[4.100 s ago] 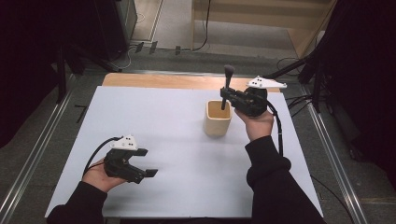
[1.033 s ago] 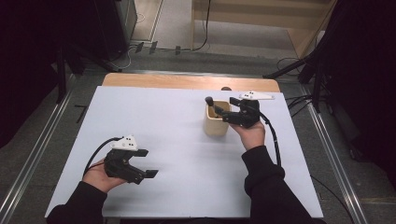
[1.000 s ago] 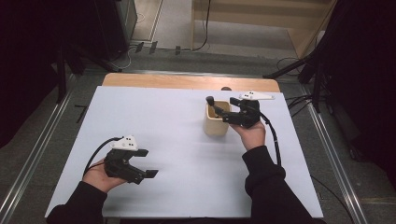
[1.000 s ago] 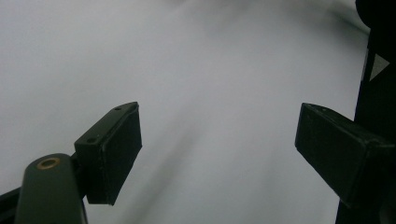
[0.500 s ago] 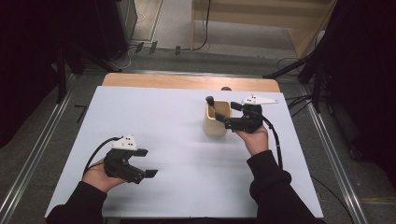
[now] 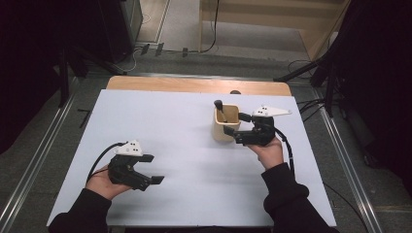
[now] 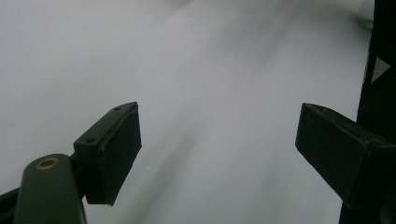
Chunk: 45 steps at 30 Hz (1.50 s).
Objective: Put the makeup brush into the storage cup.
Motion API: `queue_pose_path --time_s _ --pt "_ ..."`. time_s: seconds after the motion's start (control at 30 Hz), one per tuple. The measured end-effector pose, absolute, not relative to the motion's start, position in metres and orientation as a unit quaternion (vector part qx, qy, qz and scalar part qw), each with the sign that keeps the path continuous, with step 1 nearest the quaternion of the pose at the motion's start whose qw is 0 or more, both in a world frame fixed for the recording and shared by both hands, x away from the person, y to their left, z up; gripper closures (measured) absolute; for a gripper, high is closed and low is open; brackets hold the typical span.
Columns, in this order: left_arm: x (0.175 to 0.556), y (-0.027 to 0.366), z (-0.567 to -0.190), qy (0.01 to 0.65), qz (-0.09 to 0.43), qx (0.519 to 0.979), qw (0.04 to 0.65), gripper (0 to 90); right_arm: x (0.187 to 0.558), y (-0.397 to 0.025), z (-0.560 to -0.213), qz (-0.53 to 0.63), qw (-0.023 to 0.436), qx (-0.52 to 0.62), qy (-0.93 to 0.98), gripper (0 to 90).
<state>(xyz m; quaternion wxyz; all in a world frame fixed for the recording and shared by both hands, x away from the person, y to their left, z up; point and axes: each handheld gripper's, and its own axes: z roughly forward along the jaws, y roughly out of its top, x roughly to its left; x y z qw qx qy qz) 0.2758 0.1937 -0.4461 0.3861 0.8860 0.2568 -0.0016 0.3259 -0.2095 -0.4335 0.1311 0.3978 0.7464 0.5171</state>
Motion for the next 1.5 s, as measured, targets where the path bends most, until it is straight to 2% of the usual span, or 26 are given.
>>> queue_pose_path --time_s 1.0,1.5 --pt "0.276 0.199 -0.445 0.256 0.006 0.884 0.391 15.1 0.283 -0.201 -0.446 0.515 0.121 0.335 0.779 16.2" --pt "0.277 0.202 -0.446 0.26 0.016 0.882 0.393 15.1 0.266 -0.204 -0.453 0.516 0.101 0.325 0.786 16.1"
